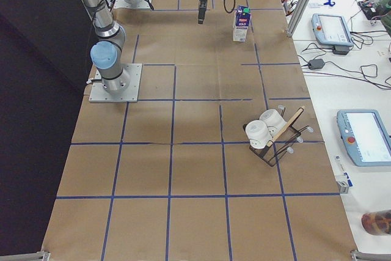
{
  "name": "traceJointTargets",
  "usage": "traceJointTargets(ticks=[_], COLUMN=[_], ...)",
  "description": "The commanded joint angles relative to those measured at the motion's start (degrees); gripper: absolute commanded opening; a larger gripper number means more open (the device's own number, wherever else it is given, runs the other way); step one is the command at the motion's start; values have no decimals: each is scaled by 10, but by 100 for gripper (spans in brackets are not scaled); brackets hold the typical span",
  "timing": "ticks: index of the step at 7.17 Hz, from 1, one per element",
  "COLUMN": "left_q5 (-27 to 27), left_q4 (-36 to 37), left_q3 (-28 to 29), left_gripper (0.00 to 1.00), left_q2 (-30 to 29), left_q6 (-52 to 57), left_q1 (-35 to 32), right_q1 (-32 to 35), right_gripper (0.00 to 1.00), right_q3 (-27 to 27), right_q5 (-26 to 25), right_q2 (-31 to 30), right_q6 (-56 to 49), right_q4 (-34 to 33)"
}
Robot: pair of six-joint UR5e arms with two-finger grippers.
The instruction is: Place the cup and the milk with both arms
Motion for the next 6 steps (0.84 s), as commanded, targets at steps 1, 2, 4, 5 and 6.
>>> traceJointTargets(ticks=[1,2,4,5,6], left_q5=[0,0,-3,-5,-4], left_q4=[0,0,0,0,0], left_q3=[0,0,0,1,1], left_gripper=[100,100,100,100,100], left_q2=[0,0,0,-1,1], left_q6=[0,0,0,-1,-1], left_q1=[0,0,0,0,1], right_q1=[5,5,5,5,5], right_gripper=[100,100,100,100,100], right_q3=[4,4,5,5,5], right_q5=[-14,-14,-13,-13,-13], right_q2=[-2,-3,-4,-4,-4], right_q6=[-6,-6,-7,-7,-7], right_q4=[-2,-2,-2,-2,-2])
